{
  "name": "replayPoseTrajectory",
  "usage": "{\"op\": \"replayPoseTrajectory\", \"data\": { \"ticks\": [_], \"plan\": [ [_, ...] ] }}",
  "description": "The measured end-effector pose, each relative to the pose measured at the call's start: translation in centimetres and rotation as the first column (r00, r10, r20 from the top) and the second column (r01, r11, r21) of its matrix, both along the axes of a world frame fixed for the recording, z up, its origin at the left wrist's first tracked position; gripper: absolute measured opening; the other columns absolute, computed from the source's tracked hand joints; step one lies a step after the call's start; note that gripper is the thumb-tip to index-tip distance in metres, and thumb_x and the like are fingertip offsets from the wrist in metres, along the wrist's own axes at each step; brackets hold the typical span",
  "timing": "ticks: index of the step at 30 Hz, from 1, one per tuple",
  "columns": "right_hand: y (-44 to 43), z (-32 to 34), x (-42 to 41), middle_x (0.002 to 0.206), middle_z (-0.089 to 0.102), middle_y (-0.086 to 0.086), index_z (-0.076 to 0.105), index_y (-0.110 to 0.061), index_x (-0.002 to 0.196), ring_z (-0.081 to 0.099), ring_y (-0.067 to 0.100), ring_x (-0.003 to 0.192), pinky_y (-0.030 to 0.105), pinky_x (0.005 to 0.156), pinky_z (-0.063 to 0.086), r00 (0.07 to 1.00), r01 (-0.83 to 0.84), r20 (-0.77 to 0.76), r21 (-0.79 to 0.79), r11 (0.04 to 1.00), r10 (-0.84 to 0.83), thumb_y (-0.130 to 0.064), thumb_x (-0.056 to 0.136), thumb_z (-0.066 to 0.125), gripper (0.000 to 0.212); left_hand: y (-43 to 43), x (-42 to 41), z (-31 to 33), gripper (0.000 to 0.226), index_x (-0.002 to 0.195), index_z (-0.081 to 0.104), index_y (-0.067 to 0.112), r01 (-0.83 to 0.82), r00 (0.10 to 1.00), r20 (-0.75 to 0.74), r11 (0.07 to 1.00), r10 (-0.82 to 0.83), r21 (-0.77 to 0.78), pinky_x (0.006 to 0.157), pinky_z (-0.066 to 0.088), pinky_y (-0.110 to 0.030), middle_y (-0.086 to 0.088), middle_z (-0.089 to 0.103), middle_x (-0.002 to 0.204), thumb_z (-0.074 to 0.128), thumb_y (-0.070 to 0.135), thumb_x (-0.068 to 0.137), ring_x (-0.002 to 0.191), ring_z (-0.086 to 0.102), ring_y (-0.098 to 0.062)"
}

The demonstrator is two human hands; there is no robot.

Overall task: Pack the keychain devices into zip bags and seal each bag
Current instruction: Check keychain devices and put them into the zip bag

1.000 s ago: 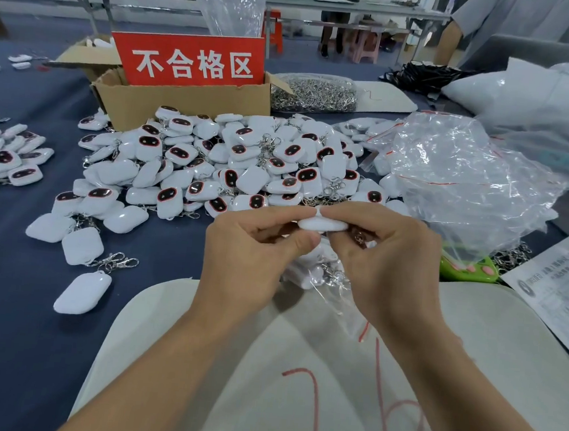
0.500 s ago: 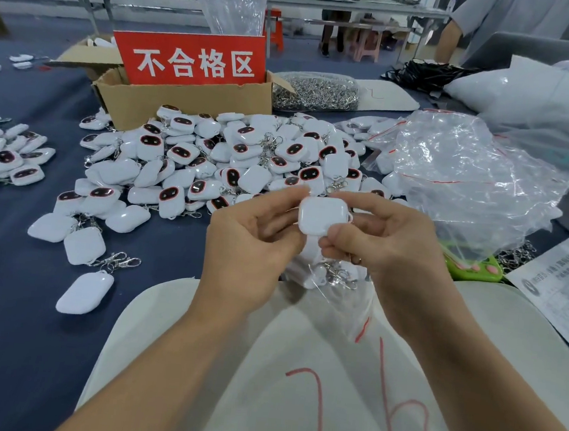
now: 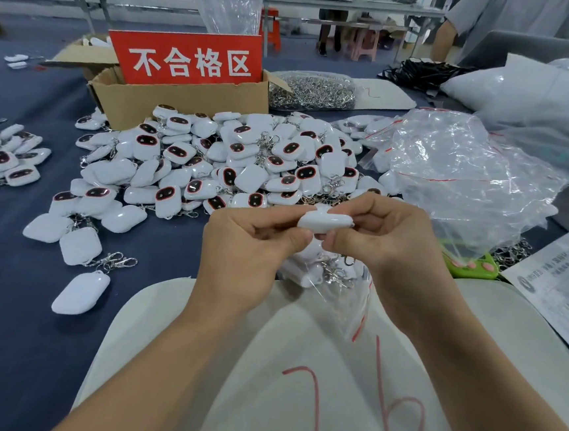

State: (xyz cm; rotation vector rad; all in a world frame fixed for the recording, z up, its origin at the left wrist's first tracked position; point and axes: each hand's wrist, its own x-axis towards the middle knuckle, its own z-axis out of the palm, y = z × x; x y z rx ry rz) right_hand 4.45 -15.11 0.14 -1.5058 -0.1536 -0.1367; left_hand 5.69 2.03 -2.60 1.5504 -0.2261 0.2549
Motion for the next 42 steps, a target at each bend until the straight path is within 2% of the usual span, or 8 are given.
{"op": "replayPoseTrajectory", "data": {
  "ticks": [8, 12, 19, 26, 33, 37, 40, 42],
  "plan": [
    [-1.1, 0.2, 0.2, 0.104, 0.078, 0.020, 0.081, -0.011, 0.094, 0.075, 0.029, 0.096, 0.032, 0.085, 0.060, 0.964, -0.218, -0.117, 0.171, 0.961, 0.239, -0.001, 0.078, 0.076, 0.020, -0.1, -0.2, 0.3, 0.038, 0.100, 0.082, 0.034, -0.018, 0.998, 0.058, 1.000, 0.017, 0.007, 0.078, 0.058, -0.021, 0.008, 0.081, 0.093, 0.080, 0.004, 0.077, 0.087, 0.077, -0.009],
    [-2.0, 0.5, 0.7, 0.079, 0.077, 0.014, 0.083, -0.011, 0.089, 0.069, 0.019, 0.067, 0.022, 0.061, 0.054, 0.996, 0.031, -0.080, 0.027, 0.999, -0.029, -0.006, 0.085, 0.077, 0.008, -0.7, -1.5, 0.6, 0.017, 0.081, 0.079, 0.046, -0.091, 0.995, 0.043, 0.980, 0.085, 0.177, 0.061, 0.054, -0.019, 0.012, 0.072, 0.066, 0.086, 0.038, 0.068, 0.057, 0.064, -0.003],
    [-3.9, 0.8, 1.3, 0.058, 0.063, 0.005, 0.080, -0.006, 0.083, 0.040, 0.014, 0.050, 0.018, 0.046, 0.034, 0.974, 0.212, -0.073, -0.048, 0.976, -0.215, -0.011, 0.076, 0.072, 0.012, -4.1, -4.2, -0.3, 0.042, 0.057, 0.060, 0.030, -0.248, 0.961, 0.278, 0.492, 0.012, 0.835, 0.049, 0.031, -0.018, 0.014, 0.053, 0.046, 0.065, 0.072, 0.062, 0.045, 0.046, -0.006],
    [-4.2, 1.3, 0.7, 0.062, 0.056, 0.011, 0.077, -0.001, 0.081, 0.043, 0.013, 0.053, 0.016, 0.046, 0.034, 0.978, -0.125, -0.187, -0.145, 0.982, 0.097, -0.012, 0.067, 0.069, 0.019, -3.2, -3.6, -0.1, 0.022, 0.068, 0.057, 0.028, -0.107, 0.994, 0.057, 0.867, 0.090, 0.487, 0.054, 0.032, -0.024, 0.014, 0.054, 0.054, 0.058, 0.042, 0.085, 0.055, 0.047, -0.008],
    [-1.5, 0.3, 0.3, 0.041, 0.051, -0.014, 0.081, -0.020, 0.080, 0.042, 0.003, 0.037, 0.010, 0.046, 0.033, 0.998, -0.020, -0.057, -0.558, 0.830, -0.015, -0.016, 0.083, 0.080, 0.005, -3.2, -3.9, 0.1, 0.018, 0.083, 0.050, 0.028, -0.219, 0.960, 0.257, 0.864, 0.109, 0.453, 0.055, 0.030, -0.019, 0.011, 0.053, 0.062, 0.053, 0.026, 0.101, 0.056, 0.044, -0.009],
    [0.0, -0.5, 0.1, 0.042, 0.046, -0.014, 0.070, -0.033, 0.071, 0.036, 0.007, 0.046, 0.023, 0.052, 0.033, 0.993, 0.115, 0.096, -0.789, 0.604, -0.063, -0.058, 0.079, 0.061, 0.027, -2.9, -3.8, 0.2, 0.016, 0.087, 0.052, 0.028, -0.241, 0.941, 0.315, 0.899, 0.124, 0.365, 0.059, 0.042, -0.024, 0.008, 0.062, 0.069, 0.051, 0.025, 0.103, 0.064, 0.053, -0.013],
    [-0.4, 0.4, 0.6, 0.051, 0.046, -0.014, 0.072, -0.020, 0.069, 0.038, 0.004, 0.053, 0.025, 0.052, 0.031, 0.949, 0.308, 0.194, -0.388, 0.869, -0.249, -0.050, 0.076, 0.065, 0.032, -2.2, -2.8, 0.2, 0.018, 0.086, 0.056, 0.025, -0.347, 0.919, 0.284, 0.901, 0.272, 0.260, 0.057, 0.037, -0.017, 0.012, 0.057, 0.070, 0.051, 0.025, 0.103, 0.062, 0.048, -0.006],
    [-1.9, 0.6, 1.6, 0.053, 0.052, -0.009, 0.079, -0.022, 0.073, 0.042, 0.008, 0.051, 0.021, 0.051, 0.034, 0.871, 0.478, 0.203, -0.146, 0.866, -0.447, -0.029, 0.080, 0.069, 0.014, -1.5, -1.7, 0.1, 0.020, 0.082, 0.055, 0.026, -0.407, 0.907, 0.191, 0.896, 0.374, 0.175, 0.058, 0.038, -0.022, 0.013, 0.055, 0.068, 0.049, 0.028, 0.101, 0.061, 0.046, -0.005]
  ]
}}
